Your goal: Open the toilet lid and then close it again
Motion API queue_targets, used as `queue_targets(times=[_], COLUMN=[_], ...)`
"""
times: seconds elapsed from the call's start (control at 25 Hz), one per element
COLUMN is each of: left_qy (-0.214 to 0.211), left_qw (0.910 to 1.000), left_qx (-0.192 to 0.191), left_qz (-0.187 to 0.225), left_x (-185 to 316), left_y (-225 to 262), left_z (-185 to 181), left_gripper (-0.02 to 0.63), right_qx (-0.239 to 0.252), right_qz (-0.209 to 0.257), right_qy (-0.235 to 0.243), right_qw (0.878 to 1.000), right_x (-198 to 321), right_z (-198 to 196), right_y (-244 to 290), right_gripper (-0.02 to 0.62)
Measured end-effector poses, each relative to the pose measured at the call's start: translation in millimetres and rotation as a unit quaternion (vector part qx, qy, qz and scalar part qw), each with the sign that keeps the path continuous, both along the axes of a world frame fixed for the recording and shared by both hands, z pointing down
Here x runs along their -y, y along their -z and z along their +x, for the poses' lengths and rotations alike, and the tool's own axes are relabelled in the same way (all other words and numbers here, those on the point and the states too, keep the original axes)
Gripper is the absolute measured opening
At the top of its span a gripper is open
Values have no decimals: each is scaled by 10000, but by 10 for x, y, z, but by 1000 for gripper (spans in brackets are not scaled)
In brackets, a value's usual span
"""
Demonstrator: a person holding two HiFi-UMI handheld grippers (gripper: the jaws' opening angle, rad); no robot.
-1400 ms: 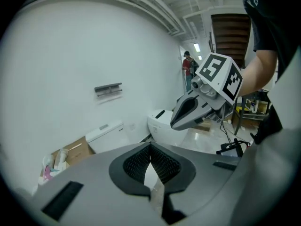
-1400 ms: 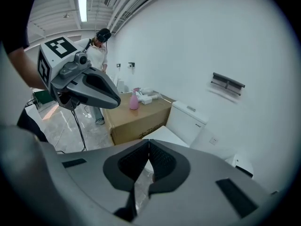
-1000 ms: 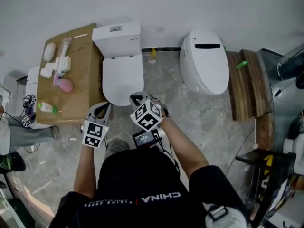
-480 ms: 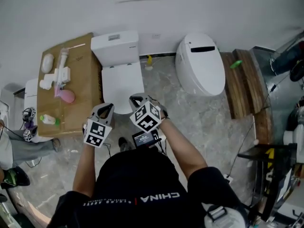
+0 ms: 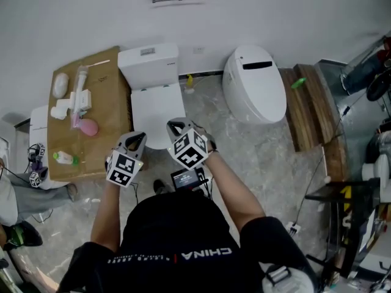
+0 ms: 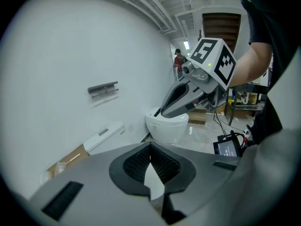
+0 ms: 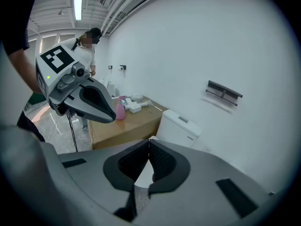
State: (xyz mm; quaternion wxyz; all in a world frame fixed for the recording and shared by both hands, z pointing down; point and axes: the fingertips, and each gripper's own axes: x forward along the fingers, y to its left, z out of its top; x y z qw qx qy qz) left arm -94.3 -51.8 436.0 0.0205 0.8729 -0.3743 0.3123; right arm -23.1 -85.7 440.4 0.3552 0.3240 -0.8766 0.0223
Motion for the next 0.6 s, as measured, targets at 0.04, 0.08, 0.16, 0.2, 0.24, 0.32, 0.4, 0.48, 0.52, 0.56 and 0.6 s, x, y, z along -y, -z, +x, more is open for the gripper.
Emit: queue_targets(times=[0.04,0.08,0.16,0.2,0.24,0.32,0.4,0.48,0.52,0.56,0.6], left_qy=[-5,-9,-10,-5,1,8,8,-17,-44,-75,-96], left_qw=[10000,10000,10000,10000,10000,10000,10000,10000,9999,9998,9996], left_qx=[-5,-13,-32,-39,-42,-30,-12,34,91,173,261], left_qz=[3,3,-10,-18,-25,-33,-40,-57,-64,-72,-94], left_x=[1,3,10,16,23,34,44,53,59,68,79], left_y=[3,2,-11,-18,-24,-29,-34,-61,-90,-128,-173], left_z=[0,0,-3,-1,4,24,51,89,106,115,114], left_gripper=[9,9,9,9,9,9,9,9,9,9,9], right_qx=[-13,-24,-32,-33,-34,-39,-55,-106,-158,-233,-328], right_qz=[-1,-2,-16,-25,-35,-50,-67,-98,-117,-143,-167], right_qy=[-3,-6,-6,-3,-1,6,30,79,120,178,257], right_qw=[10000,10000,10000,10000,10000,10000,10000,9999,9997,9995,9990], right_x=[-2,-2,1,4,6,9,8,3,-3,-11,-21], right_z=[5,8,5,5,11,36,65,108,134,159,179], right_y=[-3,-9,-25,-30,-34,-37,-49,-96,-137,-192,-257], right_gripper=[14,14,14,14,14,14,14,14,14,14,14])
